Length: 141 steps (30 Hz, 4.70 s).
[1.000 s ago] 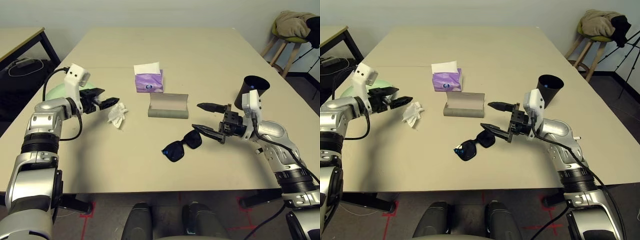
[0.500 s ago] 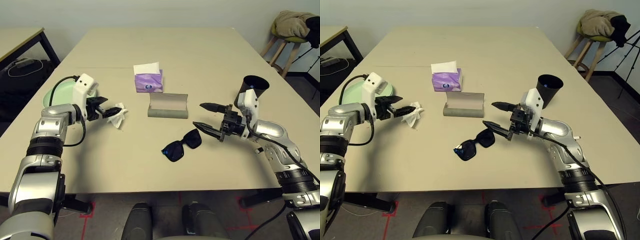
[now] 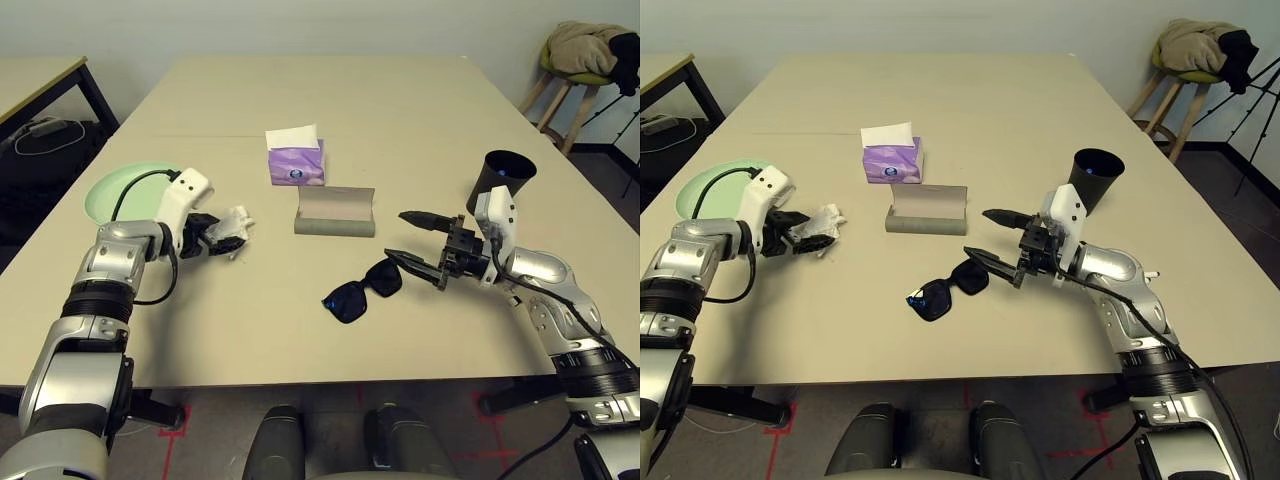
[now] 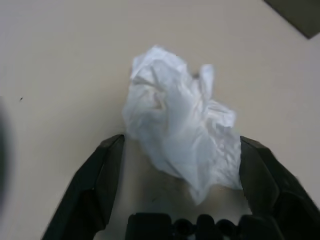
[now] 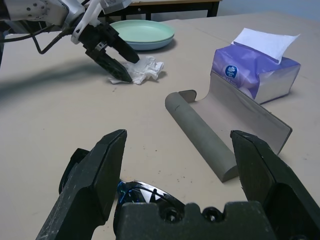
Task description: Organize and tidy the items on the table.
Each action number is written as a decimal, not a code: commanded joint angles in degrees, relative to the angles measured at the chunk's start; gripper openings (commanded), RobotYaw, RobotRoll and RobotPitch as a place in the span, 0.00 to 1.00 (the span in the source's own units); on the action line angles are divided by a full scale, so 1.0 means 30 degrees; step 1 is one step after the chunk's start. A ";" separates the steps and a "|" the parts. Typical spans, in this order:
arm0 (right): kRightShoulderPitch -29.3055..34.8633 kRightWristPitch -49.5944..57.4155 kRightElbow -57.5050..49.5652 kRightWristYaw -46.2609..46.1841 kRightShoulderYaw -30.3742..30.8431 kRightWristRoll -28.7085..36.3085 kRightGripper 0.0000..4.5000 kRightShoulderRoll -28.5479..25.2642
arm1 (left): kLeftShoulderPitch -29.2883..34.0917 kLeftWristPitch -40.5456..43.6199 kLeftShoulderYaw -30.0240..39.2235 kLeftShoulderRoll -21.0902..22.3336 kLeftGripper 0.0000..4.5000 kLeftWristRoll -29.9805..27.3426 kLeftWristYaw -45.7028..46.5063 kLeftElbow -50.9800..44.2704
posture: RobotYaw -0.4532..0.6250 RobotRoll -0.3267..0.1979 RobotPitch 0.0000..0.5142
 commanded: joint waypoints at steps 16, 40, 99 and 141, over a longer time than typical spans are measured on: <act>0.0047 0.0036 -0.0288 -0.0015 0.0091 0.0034 1.00 0.0009 | -0.0288 0.2528 0.1259 -0.0163 0.01 -0.1664 -0.0497 -0.2452 | 0.59 0.62 0.07; -0.0587 -0.0390 0.0238 -0.0217 0.0216 -0.0246 1.00 0.0678 | -0.6459 -0.1164 0.7764 -0.1284 0.01 -0.2268 1.5334 0.4496 | 0.60 0.62 0.06; -0.0651 -0.0237 -0.0093 -0.0980 0.0436 -0.0261 1.00 0.1260 | -0.5933 -0.4636 0.3932 -0.2318 1.00 -0.2643 0.2688 0.3880 | 0.60 0.62 0.06; -0.4109 0.8223 -0.6018 0.0773 0.3806 -0.1987 1.00 -0.4549 | 0.3307 -0.5953 0.1111 -0.1530 1.00 -0.6755 -1.1537 -0.7824 | 0.64 0.62 0.30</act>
